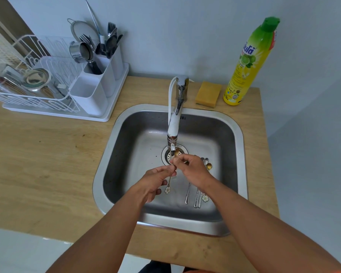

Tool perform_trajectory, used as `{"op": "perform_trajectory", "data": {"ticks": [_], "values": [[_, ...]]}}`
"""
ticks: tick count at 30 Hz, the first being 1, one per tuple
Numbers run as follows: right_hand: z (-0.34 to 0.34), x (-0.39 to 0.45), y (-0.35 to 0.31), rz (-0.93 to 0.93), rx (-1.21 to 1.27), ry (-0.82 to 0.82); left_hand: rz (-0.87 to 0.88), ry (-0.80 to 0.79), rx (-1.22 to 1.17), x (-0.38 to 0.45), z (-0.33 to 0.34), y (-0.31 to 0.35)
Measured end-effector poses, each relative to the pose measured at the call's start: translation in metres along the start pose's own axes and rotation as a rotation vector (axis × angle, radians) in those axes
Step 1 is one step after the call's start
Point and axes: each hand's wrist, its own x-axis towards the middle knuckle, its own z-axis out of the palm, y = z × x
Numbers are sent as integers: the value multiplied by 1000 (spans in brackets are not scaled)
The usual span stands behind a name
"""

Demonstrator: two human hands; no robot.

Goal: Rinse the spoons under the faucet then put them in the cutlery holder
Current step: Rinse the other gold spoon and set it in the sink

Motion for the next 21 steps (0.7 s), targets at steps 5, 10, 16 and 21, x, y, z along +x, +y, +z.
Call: {"op": "perform_trajectory", "data": {"ticks": [5, 10, 16, 21], "values": [[6, 4, 2, 48, 82, 41, 33, 18, 23, -4, -1, 1], [8, 5, 1, 72, 67, 41, 93, 82, -5, -5, 1, 4], [8, 11, -6, 64, 38, 116, 162, 79, 90, -12, 3, 0], [2, 22, -19, 48, 20, 185, 192, 75, 132, -19, 0, -9]]}}
